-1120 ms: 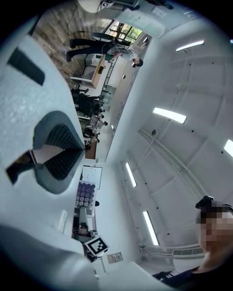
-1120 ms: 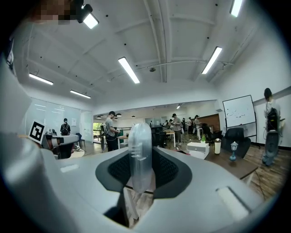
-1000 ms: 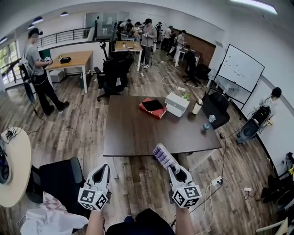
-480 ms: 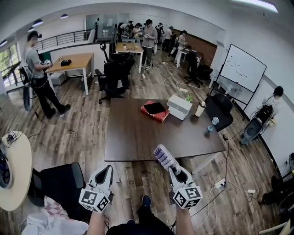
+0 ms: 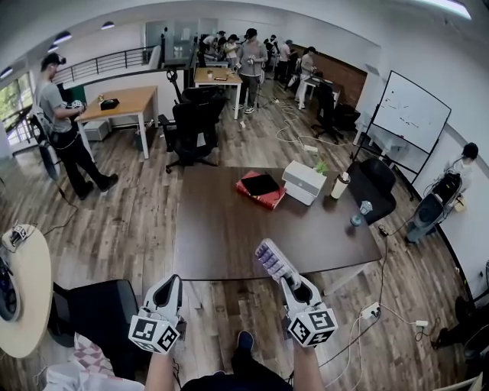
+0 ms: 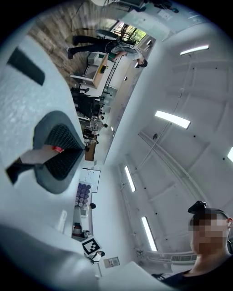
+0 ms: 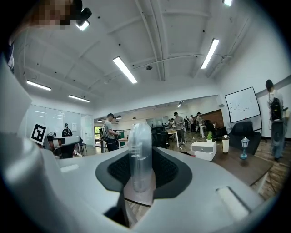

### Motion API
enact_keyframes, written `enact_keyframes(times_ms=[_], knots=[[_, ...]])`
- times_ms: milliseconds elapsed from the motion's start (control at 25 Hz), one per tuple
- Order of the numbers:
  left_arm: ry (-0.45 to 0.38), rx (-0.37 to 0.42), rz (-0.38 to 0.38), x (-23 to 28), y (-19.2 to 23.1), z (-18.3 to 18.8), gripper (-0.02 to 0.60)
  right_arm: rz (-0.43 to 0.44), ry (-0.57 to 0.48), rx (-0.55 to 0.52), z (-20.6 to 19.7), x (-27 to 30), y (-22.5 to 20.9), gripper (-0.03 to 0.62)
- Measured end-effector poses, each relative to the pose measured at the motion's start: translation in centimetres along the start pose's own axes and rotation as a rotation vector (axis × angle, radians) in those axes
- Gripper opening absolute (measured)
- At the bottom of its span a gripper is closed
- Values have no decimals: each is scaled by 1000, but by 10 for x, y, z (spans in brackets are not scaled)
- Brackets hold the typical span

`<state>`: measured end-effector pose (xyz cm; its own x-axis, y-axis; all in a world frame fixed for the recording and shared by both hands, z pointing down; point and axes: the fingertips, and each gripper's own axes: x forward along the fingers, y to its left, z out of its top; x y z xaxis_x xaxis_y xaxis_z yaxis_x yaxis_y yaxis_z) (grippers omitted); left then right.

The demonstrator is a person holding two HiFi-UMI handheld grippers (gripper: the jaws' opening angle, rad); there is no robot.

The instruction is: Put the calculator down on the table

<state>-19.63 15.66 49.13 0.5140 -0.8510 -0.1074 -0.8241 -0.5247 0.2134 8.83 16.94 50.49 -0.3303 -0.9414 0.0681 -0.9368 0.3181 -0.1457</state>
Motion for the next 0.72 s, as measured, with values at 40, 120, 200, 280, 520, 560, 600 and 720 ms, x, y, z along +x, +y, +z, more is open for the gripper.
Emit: enact_keyframes(times_ms=[40, 120, 200, 280, 520, 560, 600, 720], knots=[[2, 6, 4, 7, 3, 1, -3, 0, 1, 2, 1, 7, -5, 117], [3, 20, 15, 24, 9, 2, -3, 6, -1, 10, 3, 25, -15, 117], [3, 26, 25, 42, 13, 3, -3, 18, -3, 20, 6, 44, -26, 117], [0, 21, 35, 60, 15, 4, -3, 33, 1, 21, 10, 61, -38, 117], [-1, 22, 78, 109, 24, 8, -3, 79, -3, 14, 30, 113, -70, 117], [-2, 24, 85, 118, 25, 8, -3, 85, -4, 18, 33, 122, -77, 117], [-2, 25, 92, 127, 26, 8, -3, 91, -4, 19, 35, 130, -83, 117], [-1, 35, 117, 153, 27, 6, -3, 114, 3, 12, 38, 154, -104, 117]])
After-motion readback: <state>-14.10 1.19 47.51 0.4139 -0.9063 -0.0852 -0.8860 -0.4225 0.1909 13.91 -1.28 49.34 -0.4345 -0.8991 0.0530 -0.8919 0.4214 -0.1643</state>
